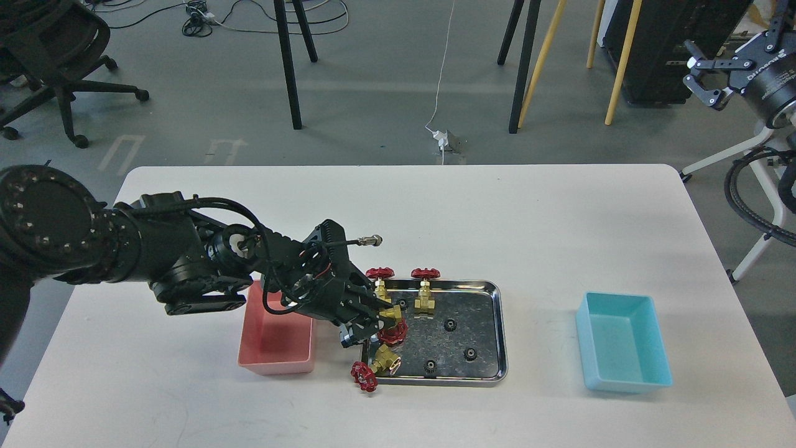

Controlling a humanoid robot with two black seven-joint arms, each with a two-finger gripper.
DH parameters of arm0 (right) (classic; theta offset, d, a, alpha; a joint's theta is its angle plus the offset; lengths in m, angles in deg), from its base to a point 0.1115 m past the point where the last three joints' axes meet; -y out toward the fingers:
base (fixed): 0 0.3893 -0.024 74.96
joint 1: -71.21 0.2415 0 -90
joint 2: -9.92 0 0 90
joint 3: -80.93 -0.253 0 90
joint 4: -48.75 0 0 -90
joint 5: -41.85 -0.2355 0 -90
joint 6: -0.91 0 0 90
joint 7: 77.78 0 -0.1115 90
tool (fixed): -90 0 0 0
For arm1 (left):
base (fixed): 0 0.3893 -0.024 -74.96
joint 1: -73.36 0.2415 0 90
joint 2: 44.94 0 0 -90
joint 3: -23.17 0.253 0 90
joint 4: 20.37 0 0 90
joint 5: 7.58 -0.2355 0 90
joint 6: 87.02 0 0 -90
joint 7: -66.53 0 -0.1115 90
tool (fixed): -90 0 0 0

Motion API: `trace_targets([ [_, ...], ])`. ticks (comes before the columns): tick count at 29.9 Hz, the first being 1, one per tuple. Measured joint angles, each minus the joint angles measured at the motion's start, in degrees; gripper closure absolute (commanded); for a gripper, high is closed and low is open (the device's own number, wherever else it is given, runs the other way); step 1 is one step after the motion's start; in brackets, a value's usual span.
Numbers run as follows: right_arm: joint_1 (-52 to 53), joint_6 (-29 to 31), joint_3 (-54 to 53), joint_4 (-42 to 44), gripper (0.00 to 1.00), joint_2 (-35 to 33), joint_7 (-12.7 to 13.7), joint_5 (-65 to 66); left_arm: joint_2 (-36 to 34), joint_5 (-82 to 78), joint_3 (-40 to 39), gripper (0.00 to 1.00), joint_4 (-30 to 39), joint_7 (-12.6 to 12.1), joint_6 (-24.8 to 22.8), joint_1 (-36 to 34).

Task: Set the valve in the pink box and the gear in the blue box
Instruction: 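Close the left gripper on the brass valve and lift it, then carry the valve over the pink box and release it inside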

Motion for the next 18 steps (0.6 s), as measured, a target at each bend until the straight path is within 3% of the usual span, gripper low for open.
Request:
trace_targets([
  [12, -0.01, 0.00, -0.10, -0.08, 0.00, 0.18, 0.00, 0.00, -4.58, -0.03, -0.51, 0.78, 6.89, 0.00, 0.01, -4.83],
  [18, -0.01, 0.00, -0.10, -0.10, 0.00, 0.25, 0.00, 0.00, -10.43, -0.12, -1.52, 0.78, 12.09, 0.02, 0.00, -8.43],
])
